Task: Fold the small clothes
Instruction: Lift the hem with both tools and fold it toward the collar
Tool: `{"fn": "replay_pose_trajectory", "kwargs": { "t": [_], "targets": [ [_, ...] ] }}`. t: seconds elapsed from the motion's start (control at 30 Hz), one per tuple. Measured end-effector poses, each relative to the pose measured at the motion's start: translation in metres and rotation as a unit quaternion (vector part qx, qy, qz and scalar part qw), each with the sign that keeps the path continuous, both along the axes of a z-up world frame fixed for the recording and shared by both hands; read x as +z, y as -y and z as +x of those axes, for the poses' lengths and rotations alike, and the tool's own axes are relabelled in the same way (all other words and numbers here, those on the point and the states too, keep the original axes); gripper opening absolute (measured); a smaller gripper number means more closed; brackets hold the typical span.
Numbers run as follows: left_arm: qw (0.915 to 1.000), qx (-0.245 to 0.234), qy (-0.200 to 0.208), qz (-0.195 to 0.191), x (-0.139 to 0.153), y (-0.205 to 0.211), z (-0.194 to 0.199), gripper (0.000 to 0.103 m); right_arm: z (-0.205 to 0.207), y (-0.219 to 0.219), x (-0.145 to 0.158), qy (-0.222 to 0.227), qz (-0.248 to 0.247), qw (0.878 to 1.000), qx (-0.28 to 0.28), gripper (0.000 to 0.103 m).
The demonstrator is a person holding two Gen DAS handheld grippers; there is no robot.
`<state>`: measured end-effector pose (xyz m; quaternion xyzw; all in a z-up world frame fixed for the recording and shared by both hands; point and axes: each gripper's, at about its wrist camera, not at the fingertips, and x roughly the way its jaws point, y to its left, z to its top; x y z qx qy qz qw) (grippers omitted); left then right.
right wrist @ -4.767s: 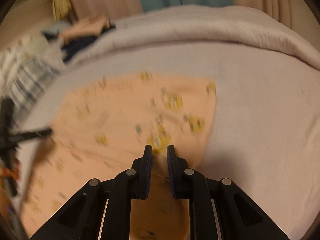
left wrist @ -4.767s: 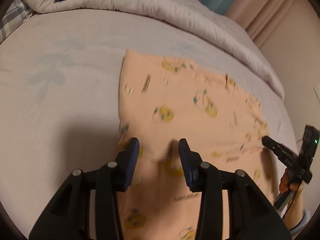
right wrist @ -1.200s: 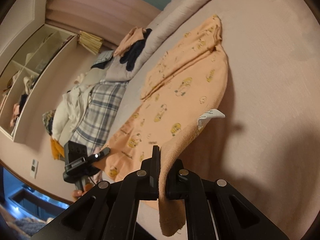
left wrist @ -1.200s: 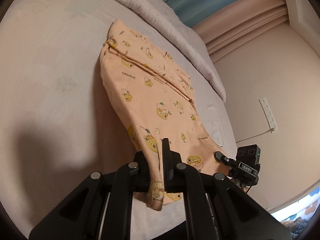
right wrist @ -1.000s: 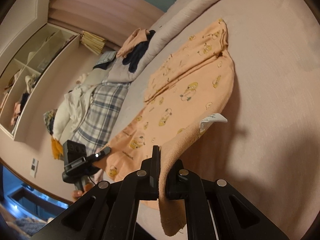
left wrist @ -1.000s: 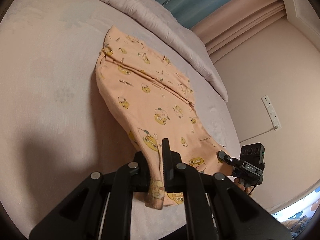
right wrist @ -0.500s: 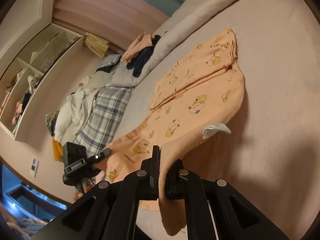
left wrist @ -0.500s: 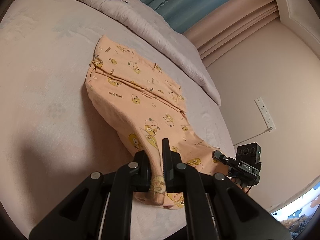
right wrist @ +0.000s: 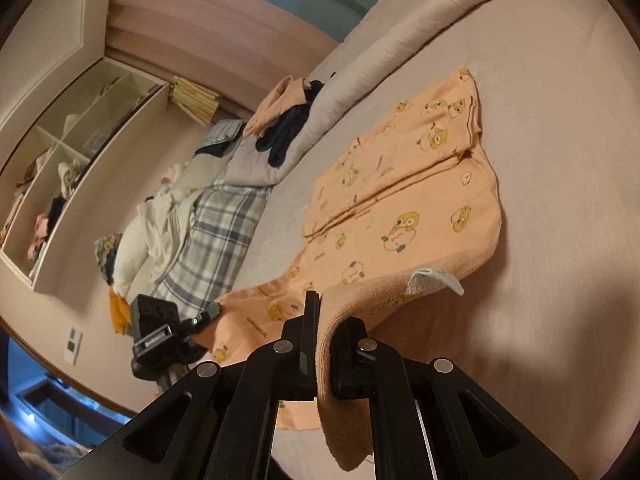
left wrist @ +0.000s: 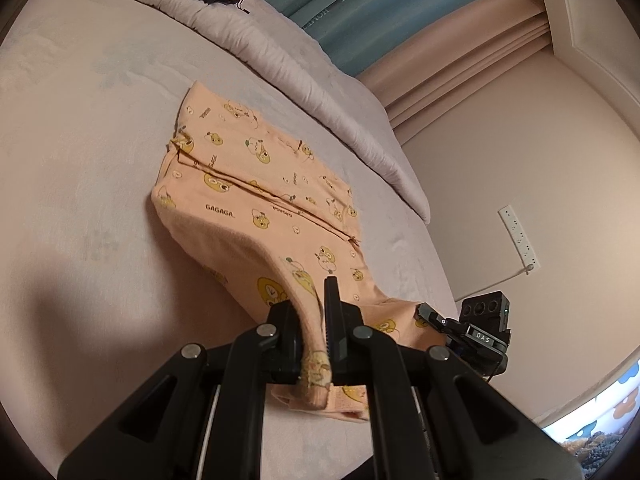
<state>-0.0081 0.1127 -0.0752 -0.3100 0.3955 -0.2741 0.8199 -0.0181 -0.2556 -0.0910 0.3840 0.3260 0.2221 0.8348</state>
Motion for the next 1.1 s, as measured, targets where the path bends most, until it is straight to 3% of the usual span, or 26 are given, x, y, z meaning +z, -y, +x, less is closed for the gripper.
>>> {"fn": "replay_pose_trajectory", "kwargs": {
  "t": [0.47,1.1],
  "targets": [
    [0.9998,0.002,0.009,0.018,0.006,0.009,0.021,0.005,0.003,-0.004,0.005,0.005,-0.001,1.000,-0.018,0.007],
    [0.9994,0.010,0.033,0.008,0.021,0.009,0.052,0.005,0.019,-0.005,0.018,0.027,-0.006,0.999,-0.029,0.007]
  ]
}}
